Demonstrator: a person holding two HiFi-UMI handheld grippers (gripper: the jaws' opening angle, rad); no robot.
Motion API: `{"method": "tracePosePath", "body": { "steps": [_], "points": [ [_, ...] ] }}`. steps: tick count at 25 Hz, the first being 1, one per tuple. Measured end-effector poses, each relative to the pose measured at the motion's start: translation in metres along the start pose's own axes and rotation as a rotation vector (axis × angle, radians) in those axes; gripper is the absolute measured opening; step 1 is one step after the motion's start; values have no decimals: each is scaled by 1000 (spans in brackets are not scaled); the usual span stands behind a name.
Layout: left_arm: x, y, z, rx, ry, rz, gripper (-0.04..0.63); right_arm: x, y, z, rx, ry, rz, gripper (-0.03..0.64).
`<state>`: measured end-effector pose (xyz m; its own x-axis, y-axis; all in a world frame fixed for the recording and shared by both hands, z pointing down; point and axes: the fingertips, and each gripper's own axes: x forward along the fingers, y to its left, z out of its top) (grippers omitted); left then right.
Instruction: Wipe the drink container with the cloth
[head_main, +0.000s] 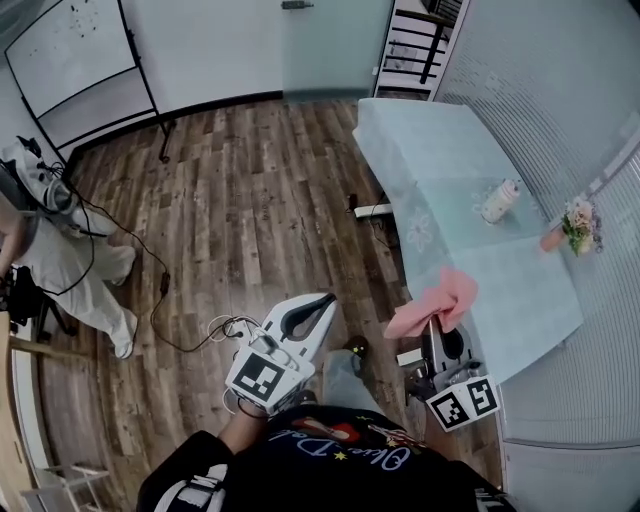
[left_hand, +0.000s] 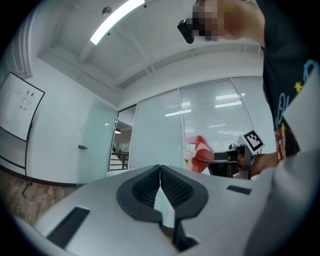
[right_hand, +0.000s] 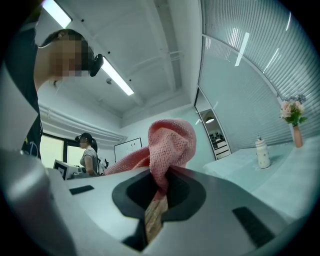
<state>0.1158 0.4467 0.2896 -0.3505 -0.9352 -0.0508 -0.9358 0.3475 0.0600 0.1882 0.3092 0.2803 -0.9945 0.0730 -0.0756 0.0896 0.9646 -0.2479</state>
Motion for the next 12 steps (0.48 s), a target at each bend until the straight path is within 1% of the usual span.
{"method": "tracePosePath", "body": {
  "steps": [7, 10, 12],
  "points": [
    [40, 40, 3, 41, 12, 56, 5, 46, -45, -2, 24, -19, 13, 14],
    [65, 58, 6, 63, 24, 83, 5, 68, -72, -4, 37, -19, 13, 14],
    [84, 68, 4, 75, 34, 85, 5, 84, -94, -2, 41, -25, 7, 14]
  ]
}}
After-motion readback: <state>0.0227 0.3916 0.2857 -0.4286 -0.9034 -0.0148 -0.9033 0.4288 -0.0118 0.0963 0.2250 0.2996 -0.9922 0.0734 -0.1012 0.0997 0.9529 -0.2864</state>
